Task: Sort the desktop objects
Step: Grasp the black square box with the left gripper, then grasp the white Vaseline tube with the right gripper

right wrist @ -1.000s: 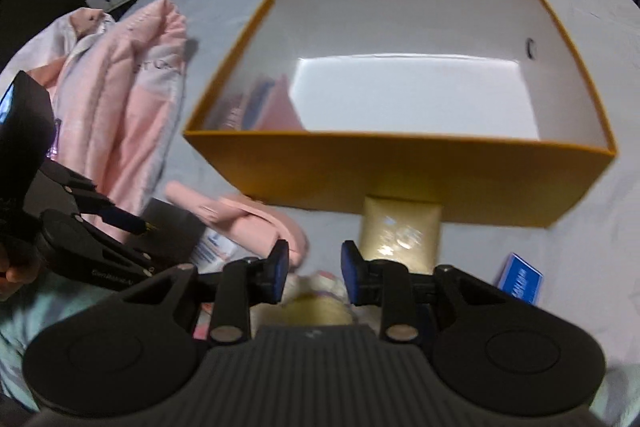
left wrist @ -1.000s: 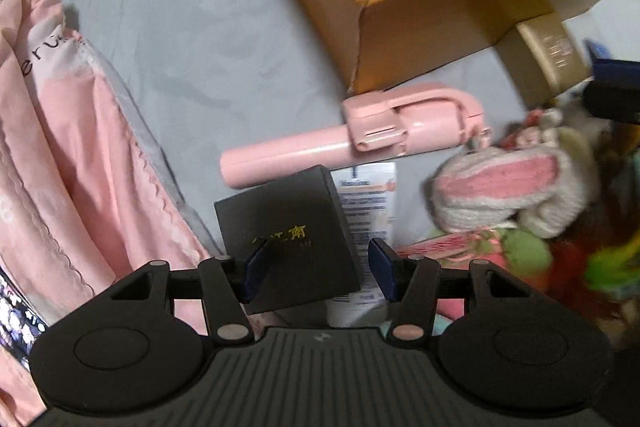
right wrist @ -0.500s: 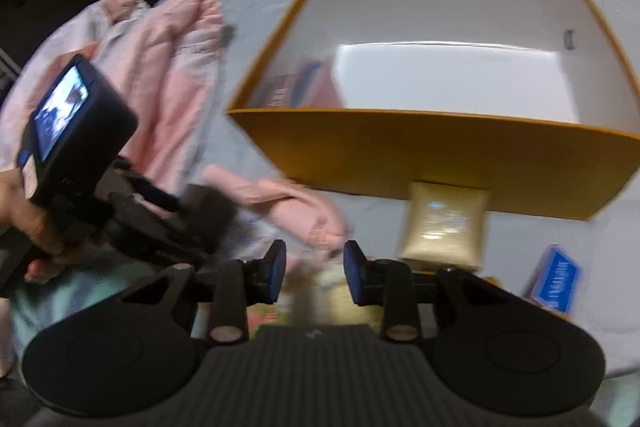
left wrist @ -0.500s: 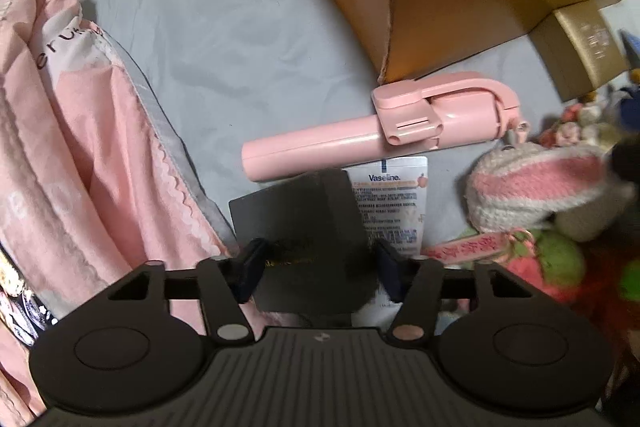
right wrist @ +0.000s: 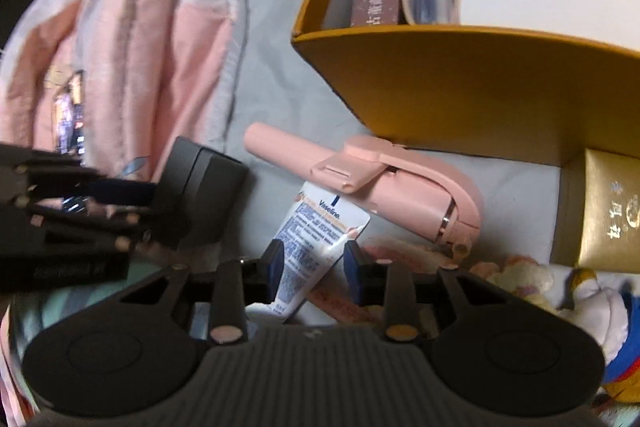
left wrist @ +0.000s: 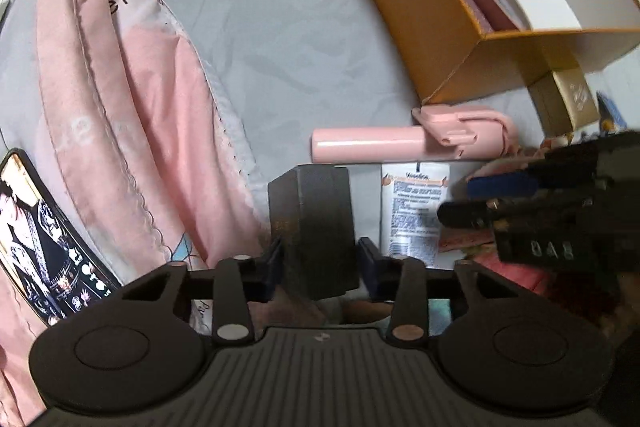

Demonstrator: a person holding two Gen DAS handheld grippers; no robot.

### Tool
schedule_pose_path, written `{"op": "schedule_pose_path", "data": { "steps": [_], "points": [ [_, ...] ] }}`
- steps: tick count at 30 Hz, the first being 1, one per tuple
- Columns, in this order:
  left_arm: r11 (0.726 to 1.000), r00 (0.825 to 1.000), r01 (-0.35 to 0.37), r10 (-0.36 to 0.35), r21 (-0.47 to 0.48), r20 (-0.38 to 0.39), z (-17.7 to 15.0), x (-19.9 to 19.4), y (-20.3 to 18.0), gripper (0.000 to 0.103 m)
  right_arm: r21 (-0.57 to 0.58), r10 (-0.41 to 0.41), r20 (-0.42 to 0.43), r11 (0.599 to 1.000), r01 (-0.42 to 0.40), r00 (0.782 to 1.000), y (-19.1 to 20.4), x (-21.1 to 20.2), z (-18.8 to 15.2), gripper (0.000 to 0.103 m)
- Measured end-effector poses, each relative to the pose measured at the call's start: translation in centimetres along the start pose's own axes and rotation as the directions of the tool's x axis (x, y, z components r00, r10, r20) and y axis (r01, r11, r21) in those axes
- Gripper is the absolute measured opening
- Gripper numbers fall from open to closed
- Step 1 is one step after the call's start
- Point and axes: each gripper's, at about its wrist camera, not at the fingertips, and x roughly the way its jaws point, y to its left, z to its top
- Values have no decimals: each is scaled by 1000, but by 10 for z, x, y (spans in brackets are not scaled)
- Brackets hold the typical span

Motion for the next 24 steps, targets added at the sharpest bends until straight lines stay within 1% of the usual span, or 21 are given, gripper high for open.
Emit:
{"op": "schedule_pose_path", "data": {
  "steps": [2, 4, 5, 6, 8, 11, 13, 16, 17, 18, 20, 21, 22, 24],
  "points": [
    [1000, 1000, -9, 9, 23, -3, 1, 2, 0, 54, 36, -19, -46, 999, 20, 999, 2, 8, 8, 35],
    [999, 1000, -25, 24, 30, 14, 1, -3, 1, 52, 71, 4, -109, 997, 3, 994, 6, 13, 9, 37],
    [999, 999, -32, 31, 35, 26, 1, -4, 3, 52, 60, 16, -107, 998, -9, 994, 11, 13, 9, 36],
    [999, 999, -37, 35, 34, 34, 1, -6, 6, 51, 46, 4, -95, 999, 0, 995, 17, 13, 7, 38],
    [999, 999, -31, 30, 23, 44, 0, -8, 13, 50, 44, -51, -93, 997, 55, 994, 21, 19, 5, 38],
    [1000, 998, -10, 10, -2, 57, -3, -11, 22, 49, 104, -71, -120, 991, 84, 990, 10, 31, 0, 37],
    [1000, 998, 4, -2, -22, 65, -5, -11, 27, 49, 113, -80, -106, 989, 92, 991, 7, 31, -2, 37],
    [999, 998, 24, -21, -47, 65, -7, -9, 31, 49, 136, -88, -111, 985, 103, 990, 6, 35, 0, 38],
    [999, 998, 19, -17, -38, 60, -8, -8, 30, 50, 139, -92, -115, 984, 108, 989, 7, 39, 2, 38],
    [1000, 998, 5, -3, -30, 63, -9, -9, 28, 50, 146, -89, -111, 984, 105, 990, 7, 41, 4, 41],
    [999, 995, -54, 55, -4, 84, -11, -14, 23, 51, 159, -89, -108, 982, 106, 990, 8, 45, 8, 45],
    [997, 994, -71, 71, 4, 87, -11, -15, 21, 51, 169, -85, -109, 980, 103, 990, 7, 47, 9, 48],
    [997, 993, -78, 77, 8, 86, -12, -15, 20, 51, 175, -84, -112, 979, 103, 990, 8, 49, 10, 50],
    [999, 996, -50, 49, 9, 75, -11, -13, 21, 51, 186, -72, -87, 979, 87, 994, 9, 52, 10, 52]
  ]
}}
